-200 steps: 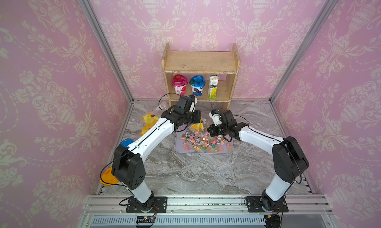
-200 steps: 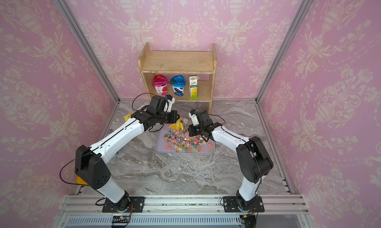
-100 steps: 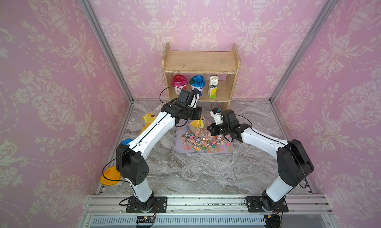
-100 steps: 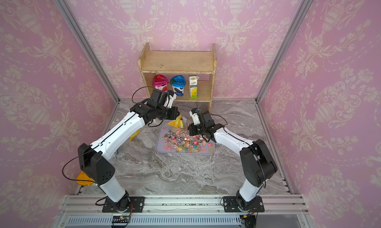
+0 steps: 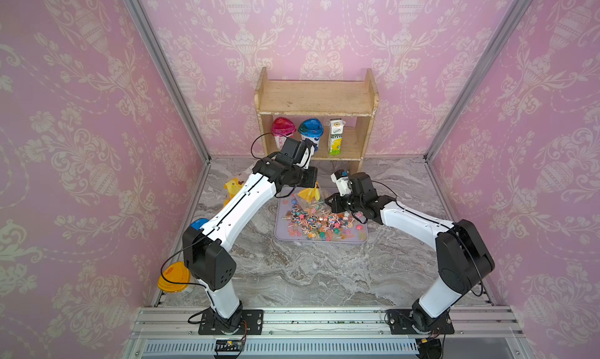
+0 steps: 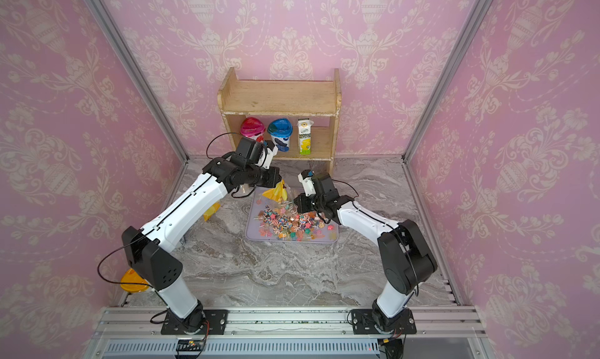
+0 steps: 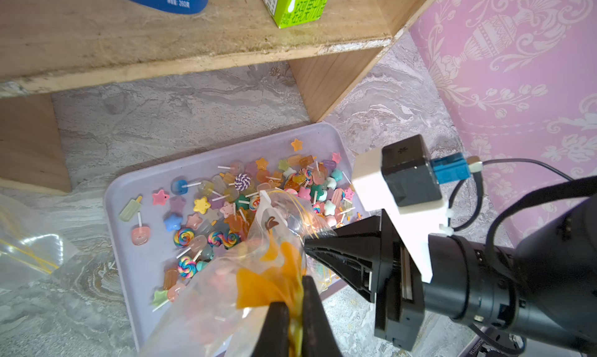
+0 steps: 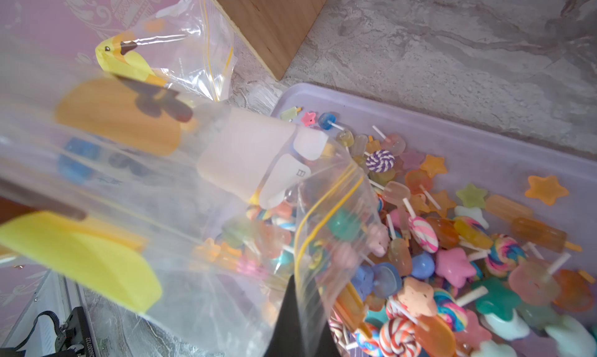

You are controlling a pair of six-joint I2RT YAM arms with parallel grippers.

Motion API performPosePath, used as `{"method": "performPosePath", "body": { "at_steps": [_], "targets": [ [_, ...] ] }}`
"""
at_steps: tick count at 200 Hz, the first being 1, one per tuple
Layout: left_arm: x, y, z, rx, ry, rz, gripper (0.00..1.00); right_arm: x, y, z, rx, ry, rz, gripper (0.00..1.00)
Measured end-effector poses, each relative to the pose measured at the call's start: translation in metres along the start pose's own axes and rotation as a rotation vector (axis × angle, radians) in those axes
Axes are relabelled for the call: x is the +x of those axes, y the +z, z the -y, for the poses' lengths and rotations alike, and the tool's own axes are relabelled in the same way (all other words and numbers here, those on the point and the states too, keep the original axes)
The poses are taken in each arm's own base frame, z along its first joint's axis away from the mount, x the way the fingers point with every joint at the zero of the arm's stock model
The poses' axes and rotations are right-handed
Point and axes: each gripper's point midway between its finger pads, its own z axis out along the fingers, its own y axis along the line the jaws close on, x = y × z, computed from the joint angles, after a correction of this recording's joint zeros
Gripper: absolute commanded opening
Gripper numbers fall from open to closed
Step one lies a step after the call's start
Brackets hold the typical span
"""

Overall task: Pour candies out of the ziploc bag
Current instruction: 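Pour the candies out of the ziploc bag onto the tray.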

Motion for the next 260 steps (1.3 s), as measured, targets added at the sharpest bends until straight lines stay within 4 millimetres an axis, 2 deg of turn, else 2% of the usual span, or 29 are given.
{"method": "performPosePath", "body": {
  "at_steps": [54, 103, 156, 220, 260],
  "targets": [
    [0.001, -0.004, -0.002, -0.021, 0.018, -0.02, 0.0, 0.0, 0.007, -0.005, -0.03, 0.013, -0.004, 0.0],
    [-0.004, -0.013, -0.003, -0.042, 0.037, -0.02, 0.0, -0.008, 0.01, -0.013, -0.059, 0.006, 0.014, 0.0],
    [-0.002, -0.02, -0.006, -0.067, 0.056, -0.036, 0.0, -0.008, 0.013, -0.019, -0.085, 0.006, 0.017, 0.0],
    [-0.001, -0.026, -0.012, -0.111, 0.079, -0.075, 0.0, -0.007, 0.027, -0.033, -0.132, 0.004, 0.008, 0.0],
    [0.004, -0.027, -0.015, -0.126, 0.082, -0.096, 0.0, -0.005, 0.03, -0.034, -0.136, 0.017, 0.004, 0.0]
  ]
}}
